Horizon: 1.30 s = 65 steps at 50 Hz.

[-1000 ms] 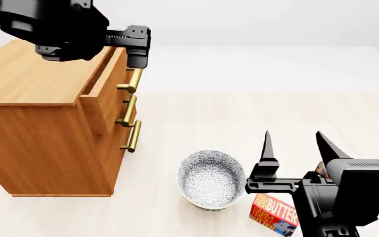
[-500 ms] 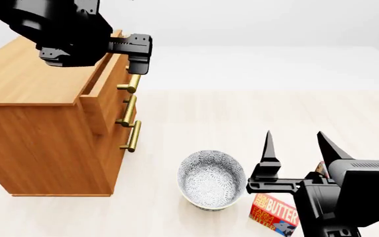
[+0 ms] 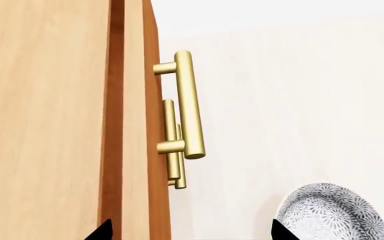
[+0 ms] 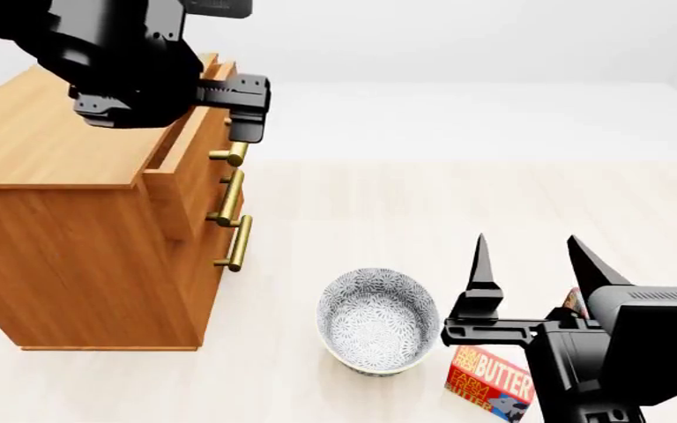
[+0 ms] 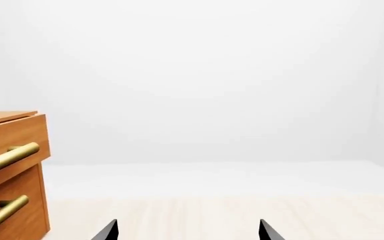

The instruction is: Put the butter at the back in the top drawer of the cabinet and close it.

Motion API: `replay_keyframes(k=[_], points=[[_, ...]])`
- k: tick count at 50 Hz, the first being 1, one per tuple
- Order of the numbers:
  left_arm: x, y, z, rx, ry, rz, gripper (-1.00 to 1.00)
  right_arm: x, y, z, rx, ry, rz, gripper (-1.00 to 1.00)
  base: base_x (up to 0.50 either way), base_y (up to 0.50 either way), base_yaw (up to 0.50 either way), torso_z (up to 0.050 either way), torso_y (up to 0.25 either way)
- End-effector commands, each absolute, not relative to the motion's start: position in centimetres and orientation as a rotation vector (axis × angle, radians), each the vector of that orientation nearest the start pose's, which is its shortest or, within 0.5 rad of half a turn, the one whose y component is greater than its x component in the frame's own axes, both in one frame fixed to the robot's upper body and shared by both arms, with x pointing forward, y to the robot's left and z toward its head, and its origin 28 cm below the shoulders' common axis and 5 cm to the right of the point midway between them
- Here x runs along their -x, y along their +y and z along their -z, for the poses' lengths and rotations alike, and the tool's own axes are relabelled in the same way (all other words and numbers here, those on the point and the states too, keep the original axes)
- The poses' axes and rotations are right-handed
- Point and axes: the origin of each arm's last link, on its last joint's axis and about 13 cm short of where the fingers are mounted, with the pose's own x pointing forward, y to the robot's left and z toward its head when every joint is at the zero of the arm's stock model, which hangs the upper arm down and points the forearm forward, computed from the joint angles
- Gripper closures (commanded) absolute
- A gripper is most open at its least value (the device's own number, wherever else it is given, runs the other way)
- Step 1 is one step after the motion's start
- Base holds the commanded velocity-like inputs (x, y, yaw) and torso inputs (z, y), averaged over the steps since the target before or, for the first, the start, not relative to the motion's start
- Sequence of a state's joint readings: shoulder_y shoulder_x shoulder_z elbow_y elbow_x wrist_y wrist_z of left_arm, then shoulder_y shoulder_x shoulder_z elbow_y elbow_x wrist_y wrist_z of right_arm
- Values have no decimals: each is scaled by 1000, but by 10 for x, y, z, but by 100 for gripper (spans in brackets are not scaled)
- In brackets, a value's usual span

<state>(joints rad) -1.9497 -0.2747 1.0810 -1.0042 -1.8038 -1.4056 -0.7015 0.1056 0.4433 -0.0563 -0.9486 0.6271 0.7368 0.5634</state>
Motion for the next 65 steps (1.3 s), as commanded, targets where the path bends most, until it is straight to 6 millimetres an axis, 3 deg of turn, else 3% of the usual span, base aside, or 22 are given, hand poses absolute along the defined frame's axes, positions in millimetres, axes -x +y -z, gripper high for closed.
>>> replay_keyframes(k=[1,65], points=[[-344,206,-382,-101,820,77,-100,-167,-109,-167,-16,-176,13,-100,0,0,0,0,0],[-364,210,-359,-94,882,33,-100,-166,-110,-166,-20,-175,12,-100,0,0,0,0,0]])
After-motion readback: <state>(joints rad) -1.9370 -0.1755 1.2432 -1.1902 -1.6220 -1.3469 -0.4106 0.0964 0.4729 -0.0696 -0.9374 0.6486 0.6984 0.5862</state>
